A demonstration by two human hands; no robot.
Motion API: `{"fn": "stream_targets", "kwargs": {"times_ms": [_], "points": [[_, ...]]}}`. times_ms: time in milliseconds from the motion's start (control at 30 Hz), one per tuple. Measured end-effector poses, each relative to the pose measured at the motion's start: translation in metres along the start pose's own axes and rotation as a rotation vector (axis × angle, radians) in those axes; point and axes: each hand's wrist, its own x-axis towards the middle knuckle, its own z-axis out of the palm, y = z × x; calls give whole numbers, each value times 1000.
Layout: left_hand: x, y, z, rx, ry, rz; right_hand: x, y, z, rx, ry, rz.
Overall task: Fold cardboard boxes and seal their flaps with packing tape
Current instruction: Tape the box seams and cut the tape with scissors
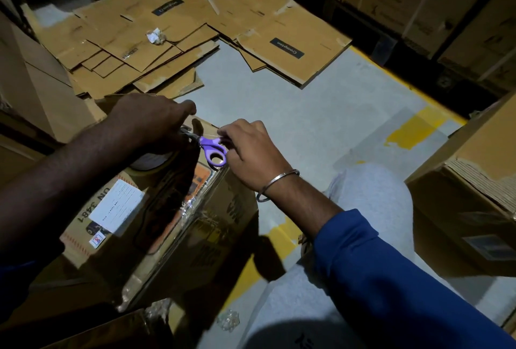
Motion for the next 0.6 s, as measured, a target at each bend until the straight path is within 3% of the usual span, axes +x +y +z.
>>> {"fn": "stream_targets", "kwargs": {"times_ms": [233,600], "points": [[-3,0,5,40,-20,23,9,4,-8,525,111,317],[-9,16,-15,61,8,29,4,21,-13,565,238,333]]}}
